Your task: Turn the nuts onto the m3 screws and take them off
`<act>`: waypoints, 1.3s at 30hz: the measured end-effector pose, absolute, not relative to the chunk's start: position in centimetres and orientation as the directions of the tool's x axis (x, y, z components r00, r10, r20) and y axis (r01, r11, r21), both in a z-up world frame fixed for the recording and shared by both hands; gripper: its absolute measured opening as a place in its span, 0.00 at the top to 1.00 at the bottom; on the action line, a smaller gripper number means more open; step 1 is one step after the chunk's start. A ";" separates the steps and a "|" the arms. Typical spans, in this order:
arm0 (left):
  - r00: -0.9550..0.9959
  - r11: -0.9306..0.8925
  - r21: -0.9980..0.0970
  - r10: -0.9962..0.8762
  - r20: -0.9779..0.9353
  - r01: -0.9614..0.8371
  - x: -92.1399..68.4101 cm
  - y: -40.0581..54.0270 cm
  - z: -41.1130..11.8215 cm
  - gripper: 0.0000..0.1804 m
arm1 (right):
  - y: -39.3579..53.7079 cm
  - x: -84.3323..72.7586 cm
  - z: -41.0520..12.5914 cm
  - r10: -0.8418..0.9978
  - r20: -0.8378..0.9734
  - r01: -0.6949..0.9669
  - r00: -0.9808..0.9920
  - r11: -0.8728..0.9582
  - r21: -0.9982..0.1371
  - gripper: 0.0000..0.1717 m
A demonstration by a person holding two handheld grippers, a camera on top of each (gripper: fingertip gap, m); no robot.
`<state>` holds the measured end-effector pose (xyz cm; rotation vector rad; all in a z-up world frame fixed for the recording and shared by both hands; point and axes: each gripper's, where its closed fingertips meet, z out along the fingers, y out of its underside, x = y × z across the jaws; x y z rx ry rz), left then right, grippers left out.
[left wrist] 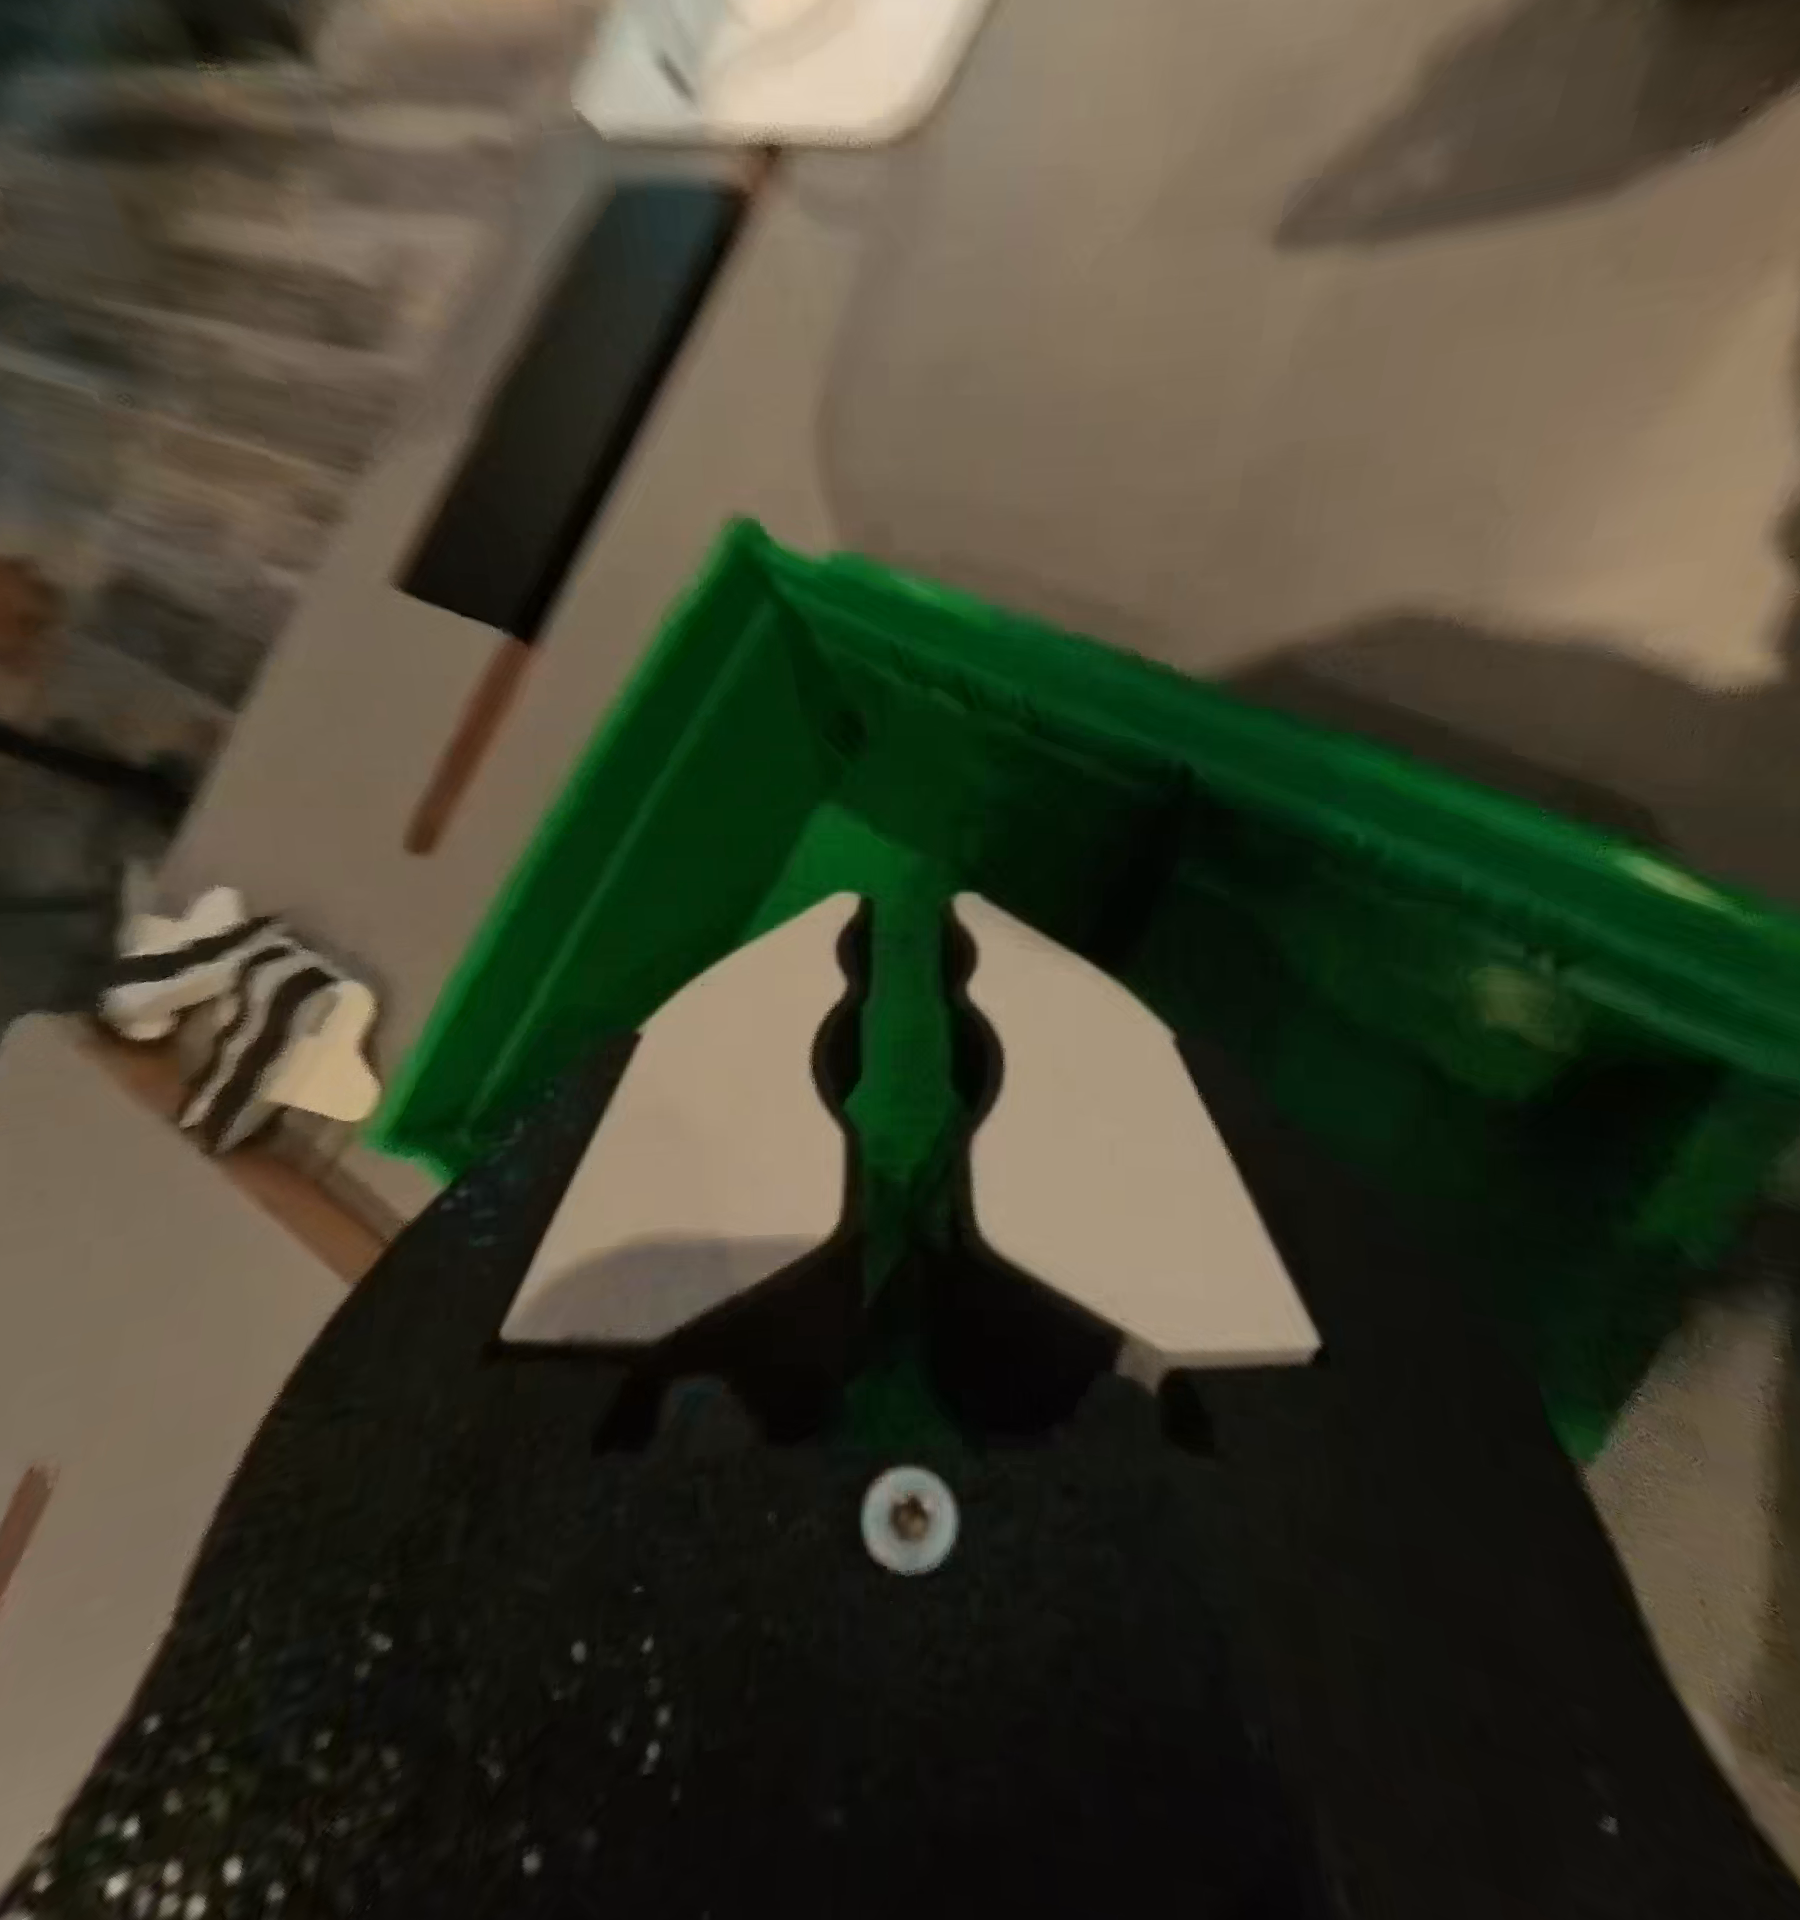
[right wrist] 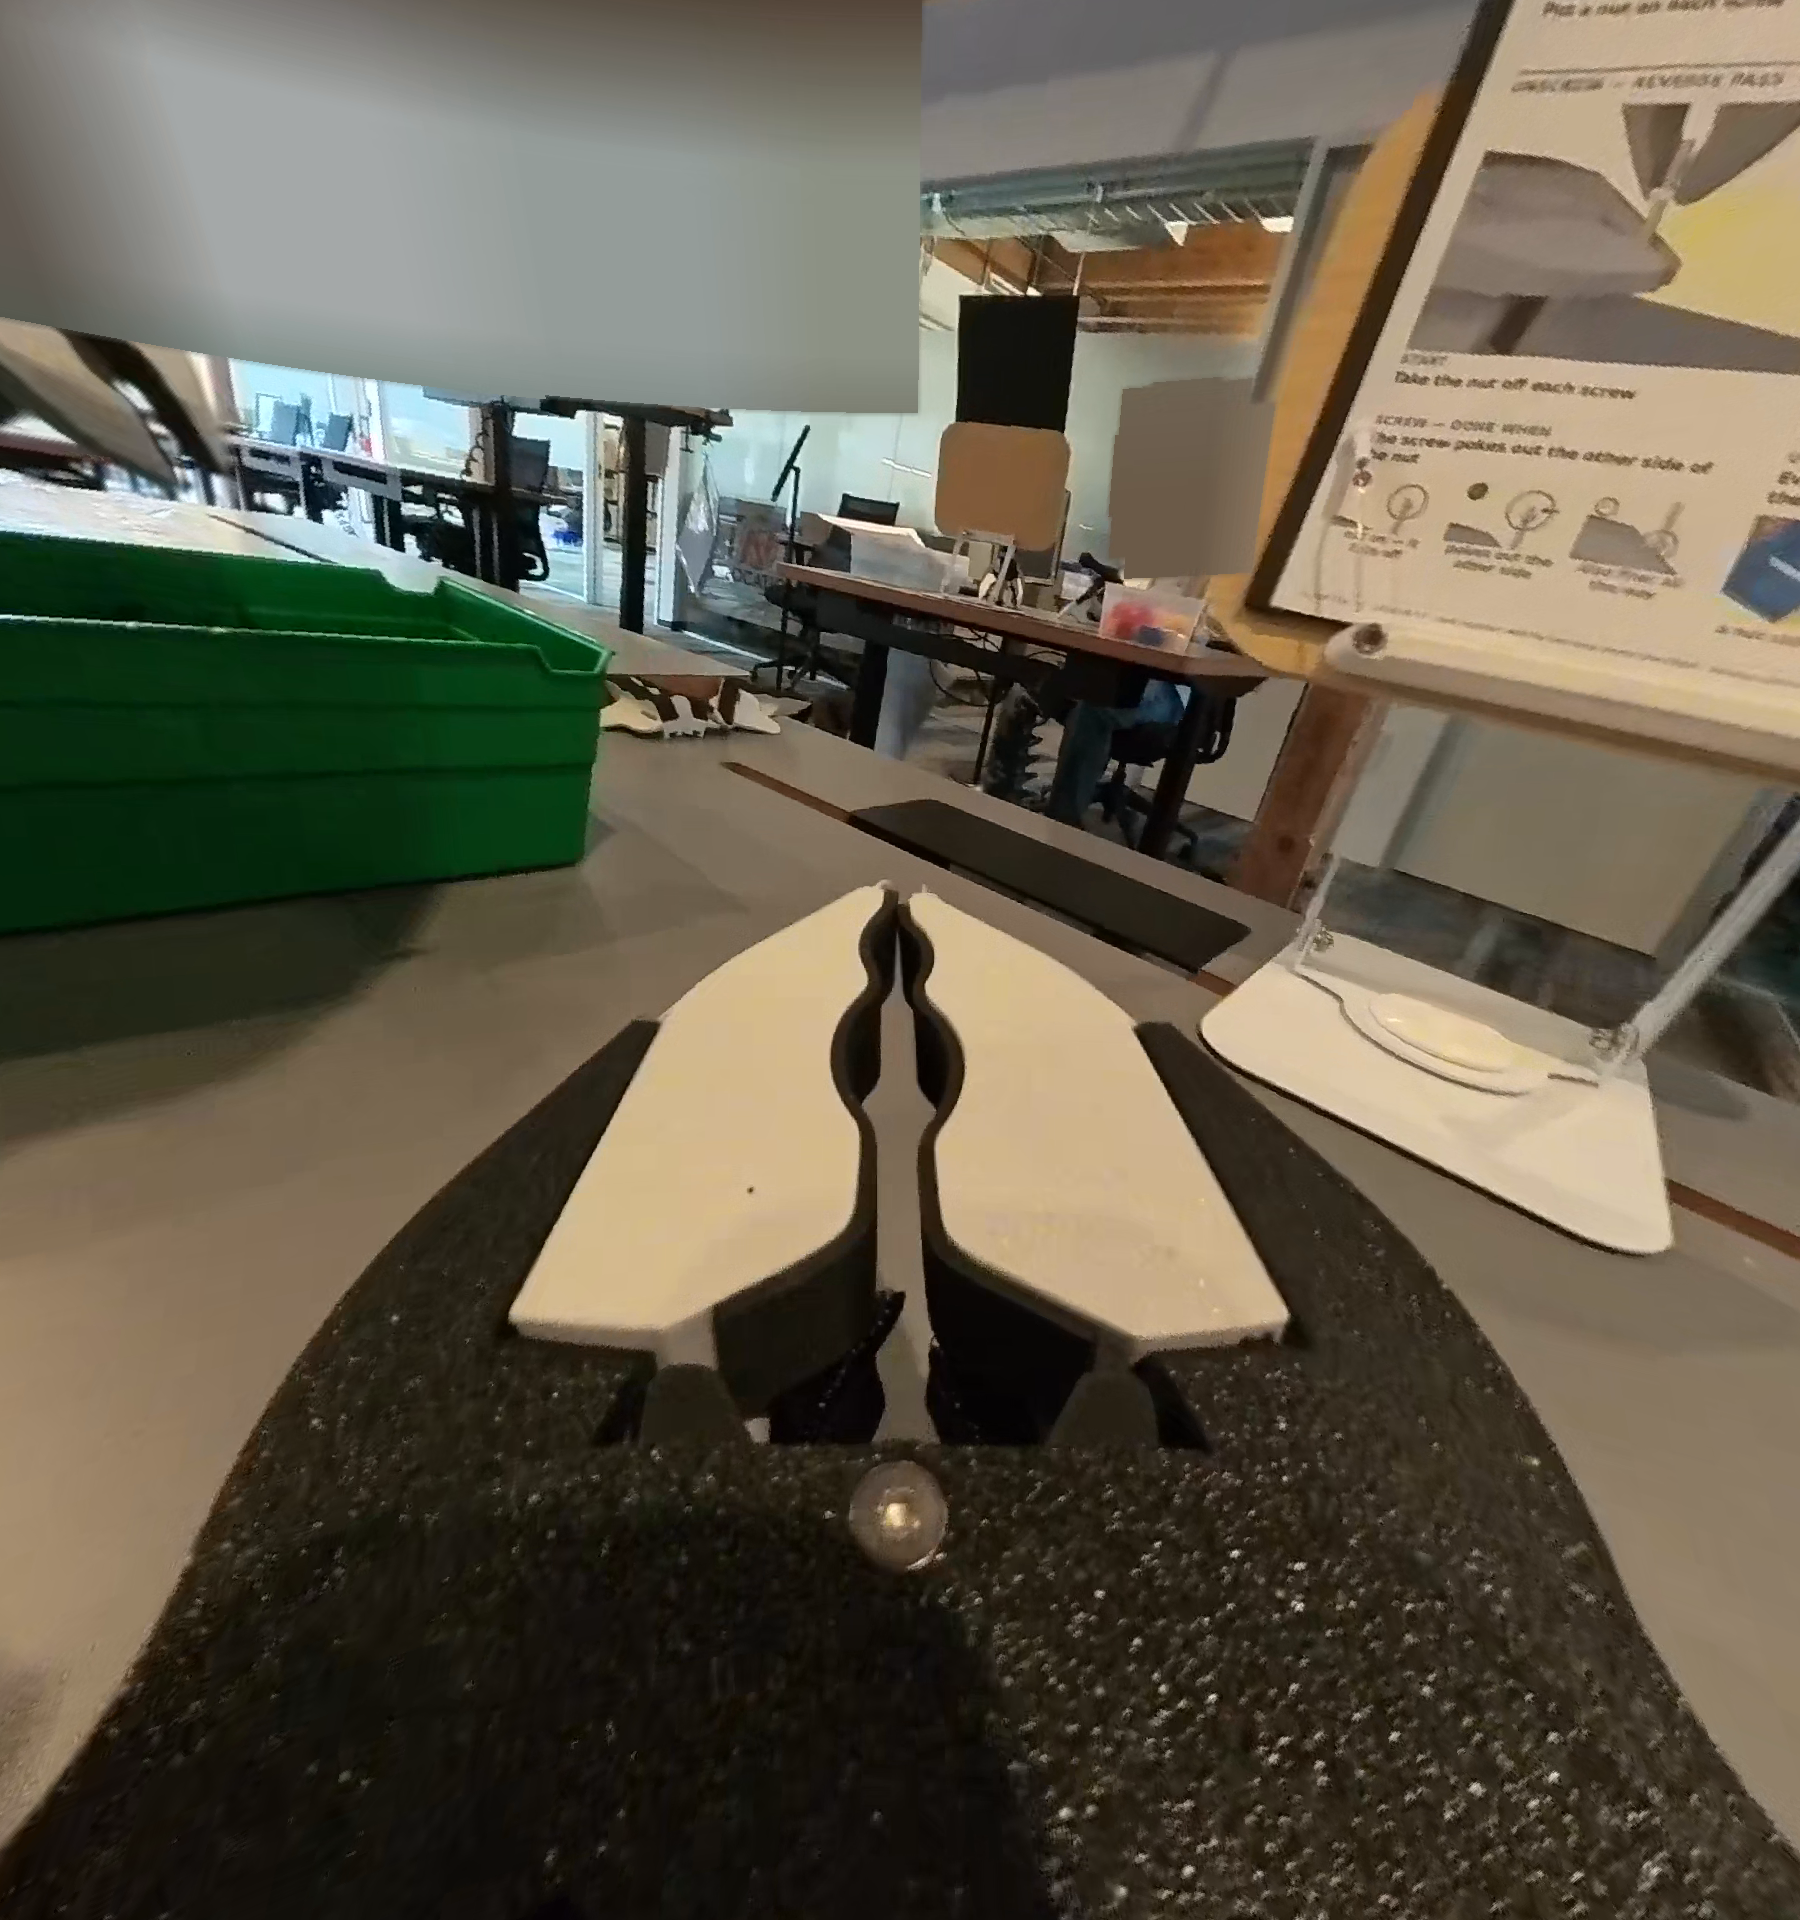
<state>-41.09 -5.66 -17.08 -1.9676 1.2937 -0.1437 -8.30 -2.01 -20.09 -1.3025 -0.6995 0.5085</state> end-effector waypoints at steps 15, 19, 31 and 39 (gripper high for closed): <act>0.014 -0.057 -0.172 -0.970 0.242 -0.983 -41.2 -5.9 -27.5 0.94 | -1.9 -9.5 -20.1 0.711 0.241 0.076 0.660 0.256 -0.964 1.00; -0.055 0.033 -0.078 -0.951 0.303 -0.996 -41.2 -6.2 -29.1 0.96 | -1.9 -9.4 -20.1 0.712 0.233 0.066 0.663 0.254 -0.965 1.00; -0.182 0.203 0.022 -0.917 0.356 -0.979 -41.4 -6.3 -30.3 0.97 | -2.0 -9.5 -20.1 0.717 0.231 0.062 0.658 0.254 -0.965 1.00; -0.253 0.266 0.002 -0.916 0.310 -0.964 -41.2 -5.7 -30.9 0.94 | -2.0 -9.4 -20.0 0.718 0.227 0.056 0.658 0.254 -0.966 1.00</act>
